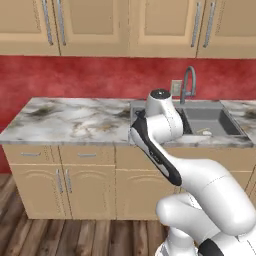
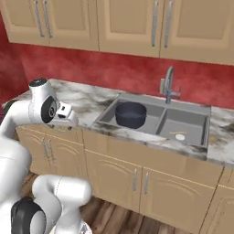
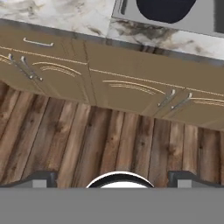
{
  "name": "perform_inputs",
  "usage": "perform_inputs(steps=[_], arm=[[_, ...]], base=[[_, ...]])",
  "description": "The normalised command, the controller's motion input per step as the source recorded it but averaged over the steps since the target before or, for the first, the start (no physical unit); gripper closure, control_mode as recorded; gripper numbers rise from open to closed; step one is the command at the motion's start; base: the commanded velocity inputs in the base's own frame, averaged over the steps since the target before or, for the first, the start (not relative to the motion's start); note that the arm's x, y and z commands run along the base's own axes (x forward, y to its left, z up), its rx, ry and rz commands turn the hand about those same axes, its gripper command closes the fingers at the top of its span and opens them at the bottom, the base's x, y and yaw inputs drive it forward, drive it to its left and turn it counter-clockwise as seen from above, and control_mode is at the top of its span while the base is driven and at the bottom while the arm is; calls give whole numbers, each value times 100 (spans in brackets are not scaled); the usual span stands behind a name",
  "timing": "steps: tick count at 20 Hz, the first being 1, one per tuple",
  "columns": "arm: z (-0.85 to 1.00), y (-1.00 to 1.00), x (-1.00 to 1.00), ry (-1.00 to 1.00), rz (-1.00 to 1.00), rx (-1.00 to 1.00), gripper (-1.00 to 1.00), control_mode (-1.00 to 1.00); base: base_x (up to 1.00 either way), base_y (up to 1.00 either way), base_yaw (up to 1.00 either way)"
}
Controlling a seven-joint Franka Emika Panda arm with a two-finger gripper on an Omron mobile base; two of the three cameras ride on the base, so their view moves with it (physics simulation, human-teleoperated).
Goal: Pick the pot and colander and place them in the sink. Then turn on the water.
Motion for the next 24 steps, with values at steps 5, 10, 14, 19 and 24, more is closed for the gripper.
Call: perform_inputs(steps=[5,10,14,19,24], arm=[[0,0,0,0,0,0,-100,100],[0,0,0,0,0,0,-100,100],[0,0,0,0,0,0,-100,100],[0,0,0,0,0,0,-100,100],[0,0,0,0,0,0,-100,100]], base=[[-77,0,58],[-83,0,50],[-77,0,41],[-80,0,37],[-84,0,33]])
